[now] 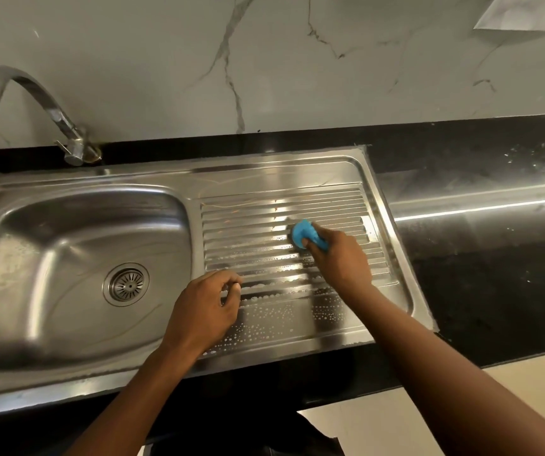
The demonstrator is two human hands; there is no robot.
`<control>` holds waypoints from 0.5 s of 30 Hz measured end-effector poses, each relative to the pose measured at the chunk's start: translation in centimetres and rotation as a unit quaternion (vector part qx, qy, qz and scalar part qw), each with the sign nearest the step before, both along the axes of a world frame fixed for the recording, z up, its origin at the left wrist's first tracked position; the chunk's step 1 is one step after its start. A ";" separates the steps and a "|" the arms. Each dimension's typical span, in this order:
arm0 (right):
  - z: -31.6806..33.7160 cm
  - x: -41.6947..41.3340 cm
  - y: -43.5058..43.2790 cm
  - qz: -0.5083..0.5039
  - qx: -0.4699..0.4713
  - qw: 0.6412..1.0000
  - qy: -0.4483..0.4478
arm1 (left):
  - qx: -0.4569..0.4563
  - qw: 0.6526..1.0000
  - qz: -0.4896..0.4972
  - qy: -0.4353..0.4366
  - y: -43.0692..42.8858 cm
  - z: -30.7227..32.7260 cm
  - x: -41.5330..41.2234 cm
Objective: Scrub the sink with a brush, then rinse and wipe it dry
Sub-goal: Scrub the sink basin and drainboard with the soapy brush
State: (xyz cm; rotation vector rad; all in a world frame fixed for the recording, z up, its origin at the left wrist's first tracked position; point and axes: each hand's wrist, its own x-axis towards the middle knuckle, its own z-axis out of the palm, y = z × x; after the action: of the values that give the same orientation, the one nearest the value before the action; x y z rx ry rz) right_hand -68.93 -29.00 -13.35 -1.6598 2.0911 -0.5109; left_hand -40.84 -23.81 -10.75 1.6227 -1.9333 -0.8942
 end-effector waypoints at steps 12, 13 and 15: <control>1.5 -11.3 0.3 -0.077 0.019 0.996 0.050 | 0.006 1.000 0.004 -0.009 -0.2 -0.2 -0.5; 1.4 -11.2 -0.1 -0.092 0.012 0.995 0.043 | 0.007 1.000 0.005 -0.008 -0.2 -0.1 -0.5; 1.6 -10.8 -1.4 -0.125 -0.005 0.992 0.022 | 0.010 1.000 0.010 -0.003 -0.2 0.1 -0.4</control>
State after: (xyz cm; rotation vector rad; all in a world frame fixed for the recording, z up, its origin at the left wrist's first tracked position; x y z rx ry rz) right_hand -79.69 -30.36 -11.74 -1.4333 2.3476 -0.5658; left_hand -41.19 -24.03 -10.70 1.6556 -1.9144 -0.9031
